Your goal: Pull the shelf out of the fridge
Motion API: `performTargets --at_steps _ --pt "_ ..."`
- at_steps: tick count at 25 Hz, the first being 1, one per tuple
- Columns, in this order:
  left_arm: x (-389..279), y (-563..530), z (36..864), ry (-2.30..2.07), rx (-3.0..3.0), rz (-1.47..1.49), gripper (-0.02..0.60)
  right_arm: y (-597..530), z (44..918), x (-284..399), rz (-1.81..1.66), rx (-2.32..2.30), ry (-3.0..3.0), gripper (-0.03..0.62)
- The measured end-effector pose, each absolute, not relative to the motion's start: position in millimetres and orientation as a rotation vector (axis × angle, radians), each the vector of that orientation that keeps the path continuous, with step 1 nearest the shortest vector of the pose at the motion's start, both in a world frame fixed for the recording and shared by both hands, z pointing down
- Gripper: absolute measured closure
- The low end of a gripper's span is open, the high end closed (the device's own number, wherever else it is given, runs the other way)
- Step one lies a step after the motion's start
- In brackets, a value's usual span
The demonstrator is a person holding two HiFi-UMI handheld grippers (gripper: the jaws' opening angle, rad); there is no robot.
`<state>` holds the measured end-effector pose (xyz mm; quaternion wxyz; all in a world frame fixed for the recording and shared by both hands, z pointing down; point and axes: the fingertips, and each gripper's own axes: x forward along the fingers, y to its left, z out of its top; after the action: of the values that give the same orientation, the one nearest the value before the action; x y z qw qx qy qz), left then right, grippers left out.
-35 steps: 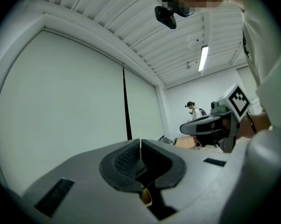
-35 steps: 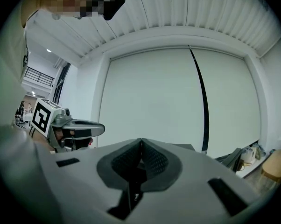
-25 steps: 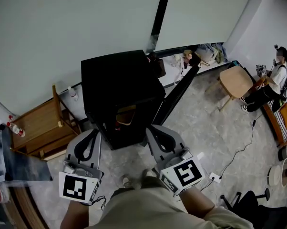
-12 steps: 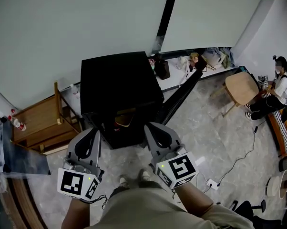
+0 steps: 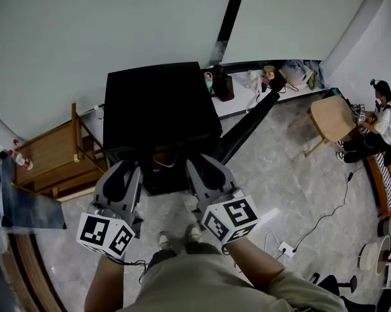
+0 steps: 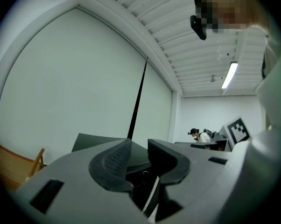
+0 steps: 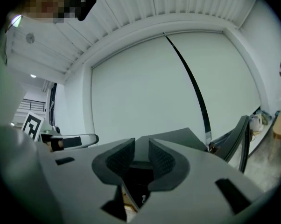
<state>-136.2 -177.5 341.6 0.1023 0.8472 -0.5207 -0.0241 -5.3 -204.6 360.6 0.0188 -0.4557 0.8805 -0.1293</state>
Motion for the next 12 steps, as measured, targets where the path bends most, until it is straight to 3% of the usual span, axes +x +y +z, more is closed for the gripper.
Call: performTargets --at_steps 6,12 --pt "-134 -195 371 -1.432 2.358 -0.221 0.427 -221 396 -11 -0.542 -1.416 2.698 0.483" --pt "-135 -210 406 -1.332 2.212 -0.358 0.420 -236 435 -18 -0.707 -1.432 2.660 0.470"
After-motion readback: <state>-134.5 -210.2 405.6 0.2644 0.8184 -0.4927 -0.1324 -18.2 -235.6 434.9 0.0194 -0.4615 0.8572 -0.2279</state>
